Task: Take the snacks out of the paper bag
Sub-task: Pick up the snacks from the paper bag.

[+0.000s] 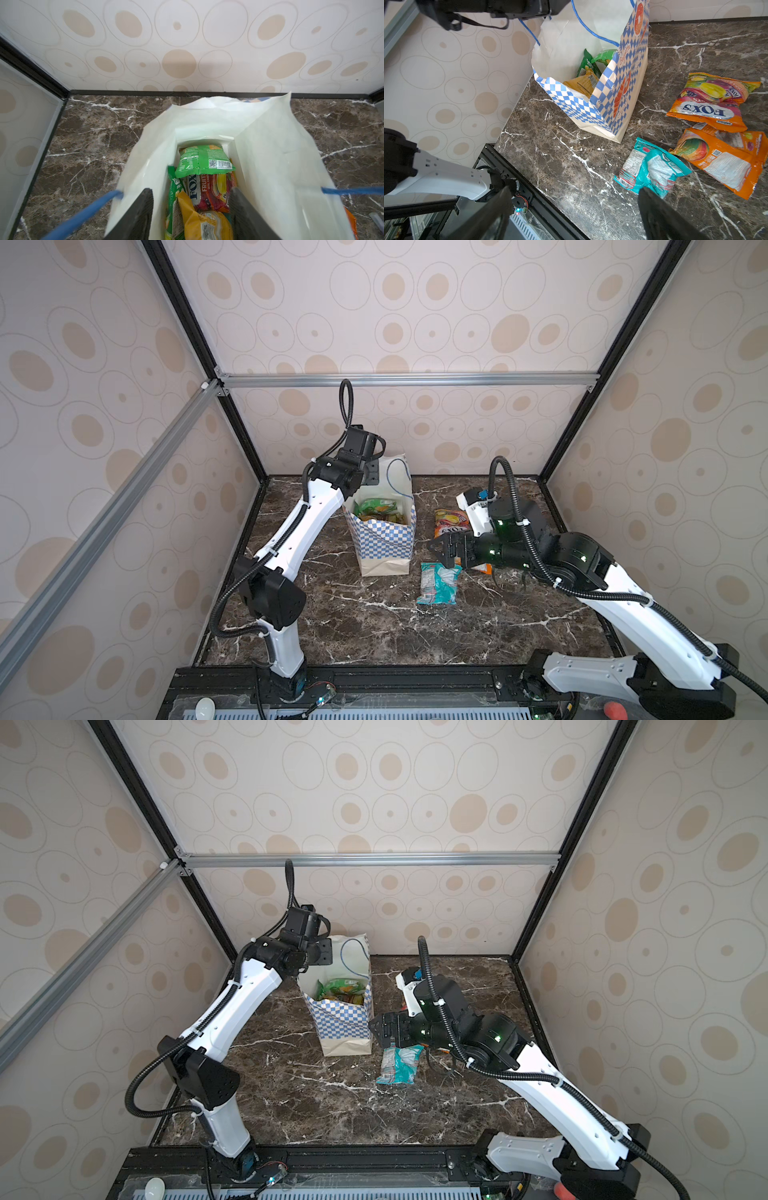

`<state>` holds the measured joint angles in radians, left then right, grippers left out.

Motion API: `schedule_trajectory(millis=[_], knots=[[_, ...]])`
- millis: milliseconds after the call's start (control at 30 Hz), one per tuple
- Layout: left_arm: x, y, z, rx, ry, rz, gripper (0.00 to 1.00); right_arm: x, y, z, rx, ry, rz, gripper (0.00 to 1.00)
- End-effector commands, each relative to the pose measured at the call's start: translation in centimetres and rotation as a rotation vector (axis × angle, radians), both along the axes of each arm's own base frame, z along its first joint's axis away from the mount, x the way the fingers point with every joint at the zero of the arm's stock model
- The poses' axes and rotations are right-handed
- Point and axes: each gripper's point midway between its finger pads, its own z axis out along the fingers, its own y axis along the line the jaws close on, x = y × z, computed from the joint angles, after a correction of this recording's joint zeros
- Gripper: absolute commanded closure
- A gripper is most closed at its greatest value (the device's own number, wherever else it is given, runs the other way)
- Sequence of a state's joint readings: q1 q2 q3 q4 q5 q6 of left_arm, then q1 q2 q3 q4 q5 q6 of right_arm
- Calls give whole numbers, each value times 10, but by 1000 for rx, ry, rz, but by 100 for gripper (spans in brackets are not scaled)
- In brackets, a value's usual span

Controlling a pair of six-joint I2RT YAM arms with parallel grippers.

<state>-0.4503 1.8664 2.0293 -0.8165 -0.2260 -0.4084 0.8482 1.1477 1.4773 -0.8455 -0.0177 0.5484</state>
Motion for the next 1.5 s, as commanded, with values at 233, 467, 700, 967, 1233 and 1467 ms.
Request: schedule_trajectory(millis=[233, 467, 700, 967, 1233, 1467], knots=[[12, -23, -67, -28, 217, -115, 43, -6, -3, 4, 5, -10, 12, 2], [7, -23, -116, 10, 311, -122, 41, -6, 1, 8, 10, -14, 25, 2], [-14, -34, -157, -37, 397, -186, 35, -4, 1, 7, 8, -17, 21, 2], [-33, -30, -198, -3, 487, -200, 24, -3, 4, 7, 8, -18, 29, 1], [-39, -15, -225, 101, 558, -167, 7, -4, 4, 9, 18, -17, 29, 2], [-45, 4, -245, 237, 604, -105, 2, -4, 4, 8, 18, -14, 28, 1]])
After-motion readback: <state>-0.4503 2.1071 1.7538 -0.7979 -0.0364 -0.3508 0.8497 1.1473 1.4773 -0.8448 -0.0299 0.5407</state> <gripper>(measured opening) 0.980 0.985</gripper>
